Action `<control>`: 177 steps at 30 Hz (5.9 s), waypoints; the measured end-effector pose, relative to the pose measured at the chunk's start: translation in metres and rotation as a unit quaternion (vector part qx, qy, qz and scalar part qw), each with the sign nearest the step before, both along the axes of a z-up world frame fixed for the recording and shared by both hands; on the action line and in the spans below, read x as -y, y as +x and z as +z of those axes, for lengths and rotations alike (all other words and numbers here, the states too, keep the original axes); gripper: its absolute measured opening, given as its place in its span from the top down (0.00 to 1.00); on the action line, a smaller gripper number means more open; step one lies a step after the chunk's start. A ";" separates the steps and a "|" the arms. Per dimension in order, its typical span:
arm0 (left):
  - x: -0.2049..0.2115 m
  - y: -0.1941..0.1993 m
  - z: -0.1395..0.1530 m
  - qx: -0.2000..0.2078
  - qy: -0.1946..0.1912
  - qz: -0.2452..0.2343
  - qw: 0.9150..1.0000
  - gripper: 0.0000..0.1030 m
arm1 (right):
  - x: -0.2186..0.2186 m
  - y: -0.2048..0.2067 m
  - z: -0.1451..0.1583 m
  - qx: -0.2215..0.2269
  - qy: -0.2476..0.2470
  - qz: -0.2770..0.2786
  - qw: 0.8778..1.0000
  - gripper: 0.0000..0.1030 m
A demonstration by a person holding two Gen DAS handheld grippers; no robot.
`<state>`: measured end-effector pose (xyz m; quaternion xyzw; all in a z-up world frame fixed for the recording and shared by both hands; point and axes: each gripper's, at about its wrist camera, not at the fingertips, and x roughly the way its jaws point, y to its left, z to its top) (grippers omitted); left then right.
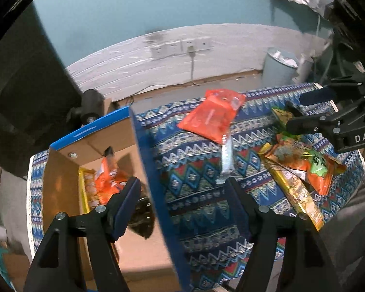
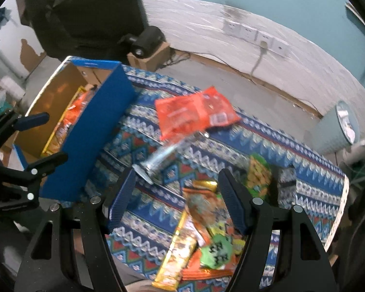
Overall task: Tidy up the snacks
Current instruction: 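Move the left gripper to the red candy bag while the right gripper lowers onto the orange-green chip bag, then grasp the red candy bag with the left gripper while the right gripper lifts the orange-green chip bag, then carry both bags over the cardboard box and release them inside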
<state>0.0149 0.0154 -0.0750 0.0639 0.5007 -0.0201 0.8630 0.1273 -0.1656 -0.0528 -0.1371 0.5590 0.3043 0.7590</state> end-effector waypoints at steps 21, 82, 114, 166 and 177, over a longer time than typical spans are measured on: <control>0.047 0.014 -0.033 -0.049 0.013 -0.052 0.997 0.25 | 0.070 -0.007 -0.072 -0.079 -0.035 -0.037 0.996 0.31; 0.057 0.208 -0.103 -0.118 -0.040 -0.137 0.983 0.14 | 0.114 0.091 -0.065 -0.033 -0.012 -0.104 0.994 0.64; 0.055 0.218 -0.132 -0.134 -0.006 -0.137 0.981 0.50 | 0.100 0.102 -0.078 -0.051 -0.011 -0.095 0.994 0.64; -0.048 0.016 0.018 0.004 0.056 -0.003 0.998 0.63 | -0.070 0.013 0.020 0.000 0.063 0.047 0.997 0.64; -0.116 -0.008 0.009 -0.006 0.063 0.054 0.997 0.63 | -0.149 -0.009 0.019 -0.014 0.067 0.099 0.993 0.63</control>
